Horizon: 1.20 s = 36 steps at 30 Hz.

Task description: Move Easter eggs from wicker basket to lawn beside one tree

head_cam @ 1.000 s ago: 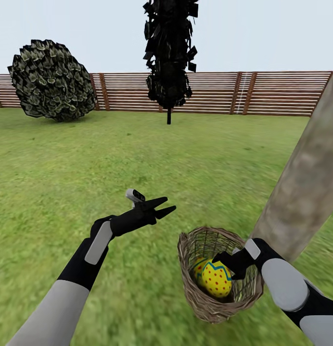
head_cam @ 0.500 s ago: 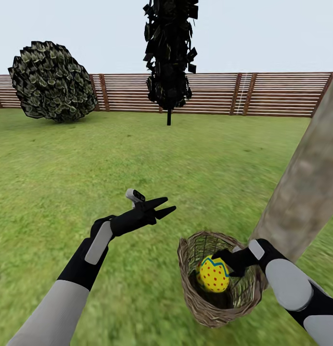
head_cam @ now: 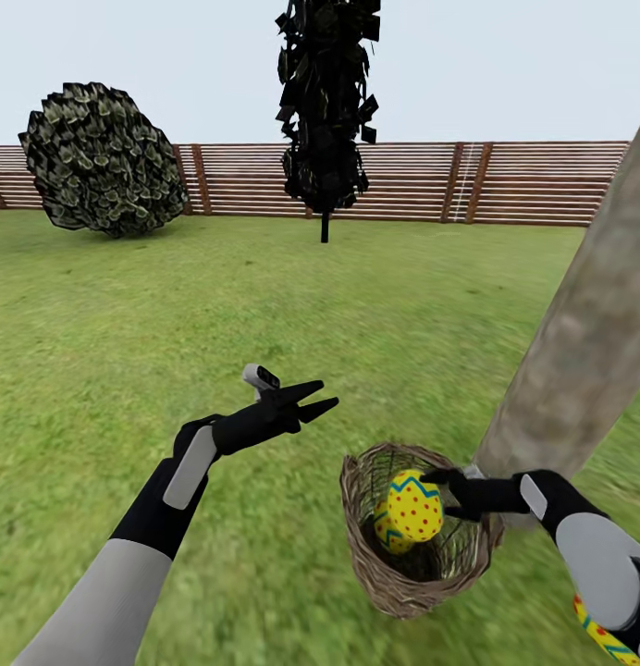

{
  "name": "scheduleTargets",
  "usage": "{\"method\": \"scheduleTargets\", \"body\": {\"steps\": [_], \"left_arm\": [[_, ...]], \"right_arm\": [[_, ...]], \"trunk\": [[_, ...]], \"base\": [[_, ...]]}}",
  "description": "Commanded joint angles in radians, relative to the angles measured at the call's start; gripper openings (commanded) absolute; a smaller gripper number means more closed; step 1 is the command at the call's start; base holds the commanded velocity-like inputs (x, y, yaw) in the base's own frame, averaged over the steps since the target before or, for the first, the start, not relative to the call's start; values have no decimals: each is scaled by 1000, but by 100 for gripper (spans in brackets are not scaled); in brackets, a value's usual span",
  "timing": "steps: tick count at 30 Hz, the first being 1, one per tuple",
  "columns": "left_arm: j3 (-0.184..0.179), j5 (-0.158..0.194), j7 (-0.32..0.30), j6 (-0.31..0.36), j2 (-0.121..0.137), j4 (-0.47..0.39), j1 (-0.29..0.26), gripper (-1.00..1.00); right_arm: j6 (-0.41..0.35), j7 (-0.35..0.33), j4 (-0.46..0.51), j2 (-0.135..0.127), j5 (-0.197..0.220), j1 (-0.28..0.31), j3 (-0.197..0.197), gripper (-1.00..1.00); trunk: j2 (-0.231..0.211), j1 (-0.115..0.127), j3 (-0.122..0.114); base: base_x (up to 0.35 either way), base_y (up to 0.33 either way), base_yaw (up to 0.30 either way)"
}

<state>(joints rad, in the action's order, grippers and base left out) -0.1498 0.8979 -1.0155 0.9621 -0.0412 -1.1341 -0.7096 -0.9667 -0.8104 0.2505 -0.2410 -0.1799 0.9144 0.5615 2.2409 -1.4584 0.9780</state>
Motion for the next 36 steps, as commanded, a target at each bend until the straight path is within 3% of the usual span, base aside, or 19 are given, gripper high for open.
{"method": "scheduleTargets", "body": {"steps": [1, 3, 15, 20, 21, 22, 24, 28, 36], "left_arm": [[0, 1, -2, 4, 0, 0, -1, 100], [-1, 1, -2, 4, 0, 0, -1, 100], [14, 7, -3, -46, 6, 58, 67, 100], [15, 8, -4, -75, 6, 86, 71, 100], [15, 8, -4, -186, 6, 86, 71, 100], [14, 9, -4, -187, 6, 86, 71, 100], [14, 9, -5, -187, 6, 86, 71, 100], [13, 7, -3, -187, 5, 84, 71, 100], [13, 7, -3, -187, 4, 83, 71, 100]], "right_arm": [[12, -30, 2, -5, -11, -4, 5, -100], [75, -132, 2, -29, -13, -21, 5, -100], [62, -149, 47, -38, -19, -68, 1, -100], [62, -150, 67, -39, -20, -68, 1, -100], [62, -151, 68, -39, -19, -68, 1, -100], [62, -152, 68, -40, -18, -68, 1, -100], [69, -189, 68, -48, -18, -68, 0, -100], [186, -367, 66, -75, -19, -70, 0, -100], [206, -399, 67, -78, -20, -71, 0, -100]], "trunk": [[-7, 4, -2], [-21, 12, -9], [-21, 12, -8], [-21, 12, -8], [-21, 12, -8], [-21, 12, -8], [-21, 12, -8], [-21, 12, -8], [-21, 12, -8]], "base": [[0, 0, 0], [0, 0, 0], [0, 0, 0], [0, 0, 0], [0, 0, 0], [0, 0, 0], [0, 0, 0], [-35, -32, 0], [-175, -212, 0]]}}
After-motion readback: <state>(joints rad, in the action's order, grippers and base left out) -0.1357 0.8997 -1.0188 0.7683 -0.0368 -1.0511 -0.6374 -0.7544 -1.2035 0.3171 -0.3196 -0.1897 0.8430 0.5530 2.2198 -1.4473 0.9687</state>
